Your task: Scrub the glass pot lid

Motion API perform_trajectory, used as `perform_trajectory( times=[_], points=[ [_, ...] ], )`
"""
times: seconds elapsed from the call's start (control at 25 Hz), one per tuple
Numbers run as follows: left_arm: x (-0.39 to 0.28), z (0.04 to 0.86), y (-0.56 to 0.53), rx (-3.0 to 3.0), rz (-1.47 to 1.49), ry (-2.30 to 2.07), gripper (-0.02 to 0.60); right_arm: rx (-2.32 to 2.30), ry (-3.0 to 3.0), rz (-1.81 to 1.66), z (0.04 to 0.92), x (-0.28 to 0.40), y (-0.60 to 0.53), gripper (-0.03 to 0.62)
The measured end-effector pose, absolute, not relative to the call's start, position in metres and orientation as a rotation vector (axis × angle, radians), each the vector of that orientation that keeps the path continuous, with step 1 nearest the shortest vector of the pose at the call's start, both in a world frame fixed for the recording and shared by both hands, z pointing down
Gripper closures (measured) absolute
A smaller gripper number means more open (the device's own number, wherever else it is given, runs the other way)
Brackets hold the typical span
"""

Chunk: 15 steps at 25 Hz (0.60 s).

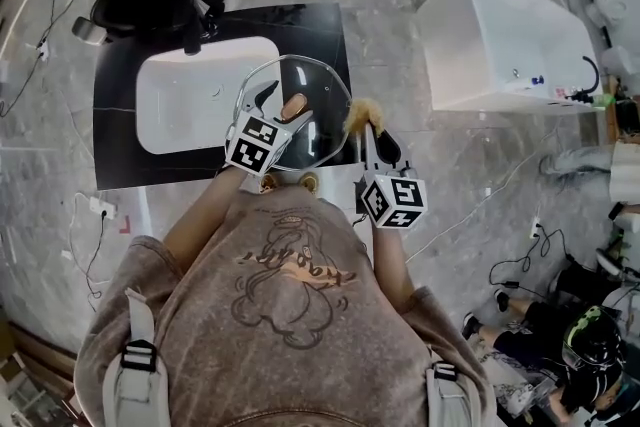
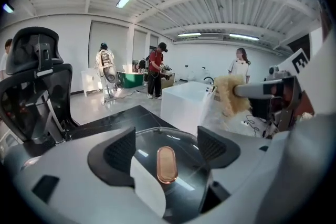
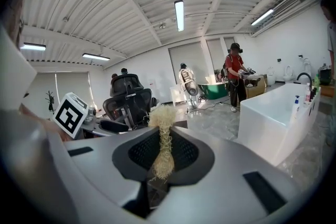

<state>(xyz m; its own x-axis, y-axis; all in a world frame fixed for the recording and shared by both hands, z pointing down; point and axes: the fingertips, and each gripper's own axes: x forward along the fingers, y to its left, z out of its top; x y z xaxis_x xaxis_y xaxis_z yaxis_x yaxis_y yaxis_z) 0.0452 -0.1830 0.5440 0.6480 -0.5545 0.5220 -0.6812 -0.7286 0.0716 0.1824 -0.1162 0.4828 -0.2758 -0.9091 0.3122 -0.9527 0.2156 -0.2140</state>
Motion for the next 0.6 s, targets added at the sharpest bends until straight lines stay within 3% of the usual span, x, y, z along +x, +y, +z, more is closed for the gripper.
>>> perform_trajectory(
  times=[0.36,0.6],
  points=[
    [0.053,0.626,-0.193,2.528,0.923,-1.011,0.21,1.801,-2.333,0.573,0.491,0.185,-0.131,0.542],
    [0.05,0.646,-0.19,2.498,0.951,-1.013,0.281,1.796,-2.319,0.583,0.495,0.185,-0.131,0.542]
  ],
)
